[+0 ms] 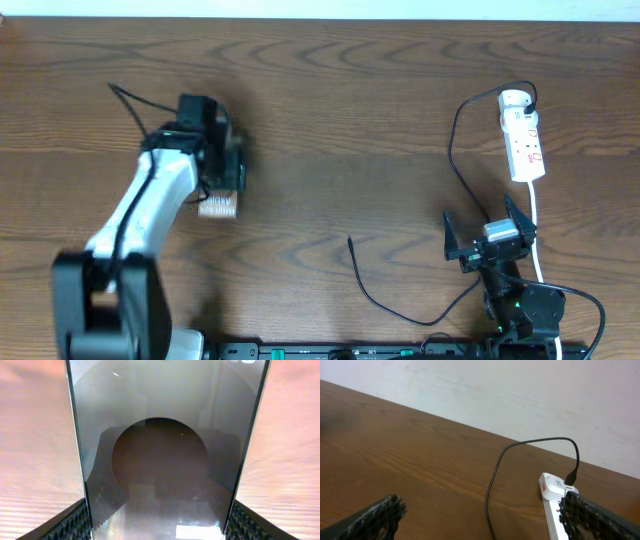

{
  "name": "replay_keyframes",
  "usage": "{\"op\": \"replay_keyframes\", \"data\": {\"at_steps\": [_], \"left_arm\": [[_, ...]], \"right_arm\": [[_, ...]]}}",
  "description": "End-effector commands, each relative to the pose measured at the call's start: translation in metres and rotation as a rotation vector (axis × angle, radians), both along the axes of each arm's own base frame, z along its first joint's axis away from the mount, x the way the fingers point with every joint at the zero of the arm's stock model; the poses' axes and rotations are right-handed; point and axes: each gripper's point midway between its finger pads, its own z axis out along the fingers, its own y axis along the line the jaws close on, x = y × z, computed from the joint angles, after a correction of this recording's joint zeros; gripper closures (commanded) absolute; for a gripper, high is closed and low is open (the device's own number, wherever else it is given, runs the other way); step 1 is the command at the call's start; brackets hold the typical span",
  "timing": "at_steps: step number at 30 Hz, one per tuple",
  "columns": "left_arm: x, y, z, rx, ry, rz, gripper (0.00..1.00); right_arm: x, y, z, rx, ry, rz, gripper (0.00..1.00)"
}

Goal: Plug charger to phone and switch on socket
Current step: 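Lift the phone with the left gripper and tilt it upright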

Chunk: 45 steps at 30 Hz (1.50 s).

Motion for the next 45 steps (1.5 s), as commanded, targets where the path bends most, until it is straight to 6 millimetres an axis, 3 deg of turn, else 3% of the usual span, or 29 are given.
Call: {"op": "replay_keyframes", "data": {"at_steps": [1,8,13,17,24,35,45], "left_arm": [[0.019,-0.019,0.076,-0.115,-0.223,-0.03,0.92],[0.015,-0.047,0.179,-0.432,-0.489,0.112,0.93],[0.013,-0.05,0.226,-0.678,-0.554,0.359,0.93],[0.014,-0.047,0.236,-0.852,-0.496,0.57,0.93],[0.012,-0.052,0.234,-1.202,-0.17,0.884,0.93],[0.002,-0.055,0.251,-1.545,0.363,0.972,0.93],[-0.009,-0.038,0.264,-1.626,0.476,0.973,0.92]], "right_arm": [[0.0,0.001,-0.001,-0.005,0.0,0.003,0.01],[0.0,0.001,-0.001,-0.005,0.0,0.003,0.01],[0.0,0.001,-0.001,-0.005,0.0,0.003,0.01],[0.0,0.001,-0.001,-0.005,0.0,0.003,0.01],[0.0,0.001,-0.001,-0.005,0.0,0.003,0.01],[0.0,0.001,-0.001,-0.005,0.0,0.003,0.01],[0.0,0.001,-0.001,-0.005,0.0,0.003,0.01]]}}
